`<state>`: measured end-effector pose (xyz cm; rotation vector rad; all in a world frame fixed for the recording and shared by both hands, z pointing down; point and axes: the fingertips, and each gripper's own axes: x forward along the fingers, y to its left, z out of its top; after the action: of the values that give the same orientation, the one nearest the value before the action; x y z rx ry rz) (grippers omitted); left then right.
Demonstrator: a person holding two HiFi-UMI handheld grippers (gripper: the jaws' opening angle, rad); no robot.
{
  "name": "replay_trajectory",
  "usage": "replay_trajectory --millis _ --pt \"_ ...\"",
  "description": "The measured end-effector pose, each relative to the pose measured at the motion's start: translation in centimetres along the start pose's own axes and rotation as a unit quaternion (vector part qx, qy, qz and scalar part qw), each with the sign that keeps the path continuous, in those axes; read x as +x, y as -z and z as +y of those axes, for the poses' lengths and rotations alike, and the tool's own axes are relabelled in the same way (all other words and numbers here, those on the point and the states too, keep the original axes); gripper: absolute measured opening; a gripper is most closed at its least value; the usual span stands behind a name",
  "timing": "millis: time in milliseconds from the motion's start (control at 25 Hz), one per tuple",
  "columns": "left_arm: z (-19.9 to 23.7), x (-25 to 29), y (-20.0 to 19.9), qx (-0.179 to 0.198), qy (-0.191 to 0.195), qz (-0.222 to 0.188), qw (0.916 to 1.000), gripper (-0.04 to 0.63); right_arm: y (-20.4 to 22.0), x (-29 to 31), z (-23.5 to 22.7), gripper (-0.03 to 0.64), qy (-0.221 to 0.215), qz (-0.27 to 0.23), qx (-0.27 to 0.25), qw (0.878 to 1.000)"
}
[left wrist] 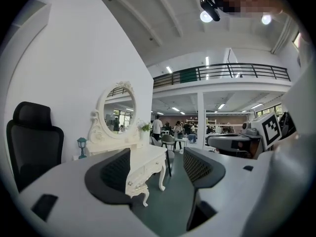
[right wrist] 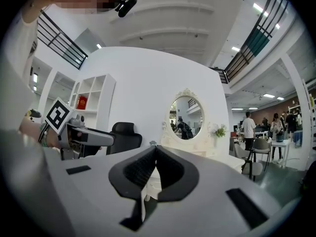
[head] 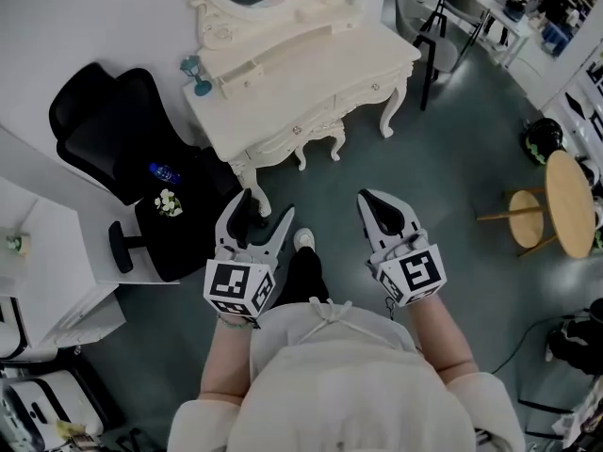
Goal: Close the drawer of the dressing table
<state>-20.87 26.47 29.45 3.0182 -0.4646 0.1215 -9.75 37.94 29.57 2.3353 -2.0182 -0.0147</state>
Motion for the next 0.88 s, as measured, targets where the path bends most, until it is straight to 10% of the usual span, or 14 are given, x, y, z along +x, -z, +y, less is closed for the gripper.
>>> replay_trajectory --millis 680,880 --pt "19.2 20.1 0.1 -0.039 -0.015 0.030 0.9987 0.333 1.8 26.9 -9.2 0.006 -0.039 0.054 -0.030 0.997" --pt "24.2 24.4 0.2 0.000 -0.037 0.048 0.9981 0.333 2.2 34.2 -11.3 0.006 -0.049 0.052 -0.023 0.997"
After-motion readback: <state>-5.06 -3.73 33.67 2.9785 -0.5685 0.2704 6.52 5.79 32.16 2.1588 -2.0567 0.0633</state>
